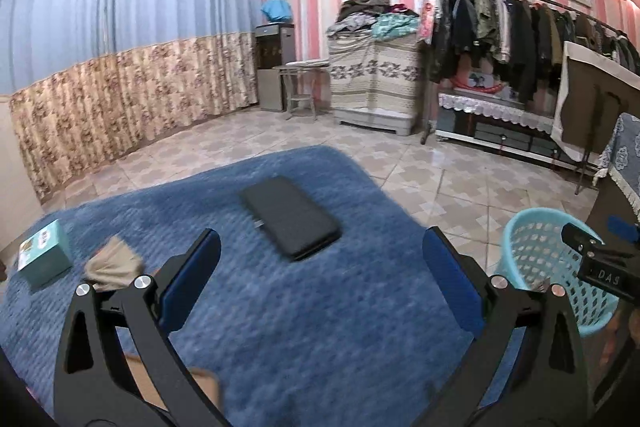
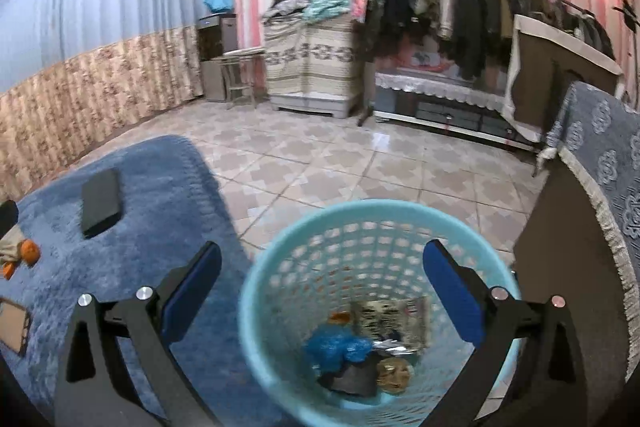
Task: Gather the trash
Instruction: 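Move both open tools back over the rug toward the beige cloth, then grasp the beige cloth with the left tool and lift it, then grasp a tangerine with the right tool while left tool holds the cloth, then carry the beige cloth and tangerine over the blue basket with both tools, then open left tool to drop the cloth while right tool drops the tangerine into basket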
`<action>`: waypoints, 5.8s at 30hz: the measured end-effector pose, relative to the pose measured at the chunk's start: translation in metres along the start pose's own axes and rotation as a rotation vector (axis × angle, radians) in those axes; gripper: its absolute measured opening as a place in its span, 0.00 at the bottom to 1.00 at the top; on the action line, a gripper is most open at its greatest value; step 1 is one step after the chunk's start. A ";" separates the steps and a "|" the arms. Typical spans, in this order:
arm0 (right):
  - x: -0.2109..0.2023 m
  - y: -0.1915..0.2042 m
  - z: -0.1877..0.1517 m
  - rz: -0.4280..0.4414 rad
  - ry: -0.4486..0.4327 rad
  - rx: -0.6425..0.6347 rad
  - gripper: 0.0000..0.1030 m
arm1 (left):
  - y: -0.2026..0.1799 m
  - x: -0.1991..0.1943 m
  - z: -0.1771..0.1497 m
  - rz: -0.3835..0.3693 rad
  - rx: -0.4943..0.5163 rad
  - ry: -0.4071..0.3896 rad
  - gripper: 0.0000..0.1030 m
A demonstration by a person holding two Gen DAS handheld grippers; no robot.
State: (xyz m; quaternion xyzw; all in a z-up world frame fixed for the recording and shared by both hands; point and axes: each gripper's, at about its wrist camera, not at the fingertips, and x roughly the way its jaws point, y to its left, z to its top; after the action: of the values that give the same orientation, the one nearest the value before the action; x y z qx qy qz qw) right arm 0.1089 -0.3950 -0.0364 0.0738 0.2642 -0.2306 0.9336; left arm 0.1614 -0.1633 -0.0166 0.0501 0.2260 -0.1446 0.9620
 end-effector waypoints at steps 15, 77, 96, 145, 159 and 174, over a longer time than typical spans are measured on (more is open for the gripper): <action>-0.006 0.094 -0.012 0.152 0.013 -0.082 0.96 | 0.146 -0.020 -0.045 0.210 -0.110 0.078 0.95; 0.049 0.389 -0.055 0.635 0.289 -0.496 0.40 | 0.330 0.024 -0.095 0.416 -0.446 0.200 0.12; -0.016 0.175 0.005 0.395 0.049 -0.263 0.32 | 0.225 -0.003 -0.022 0.228 -0.315 0.021 0.12; -0.016 -0.155 -0.010 -0.120 -0.017 0.236 0.32 | -0.230 0.061 -0.026 -0.462 0.232 0.117 0.12; -0.005 -0.143 -0.008 -0.099 0.014 0.209 0.32 | -0.223 0.067 -0.020 -0.364 0.221 0.091 0.67; 0.015 -0.096 -0.002 -0.062 0.038 0.102 0.33 | -0.150 0.064 0.016 -0.173 0.094 0.015 0.95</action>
State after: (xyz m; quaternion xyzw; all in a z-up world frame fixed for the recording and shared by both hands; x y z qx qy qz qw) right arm 0.0744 -0.4853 -0.0473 0.1174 0.2722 -0.2709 0.9158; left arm 0.1772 -0.3253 -0.0358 0.0766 0.2298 -0.2371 0.9408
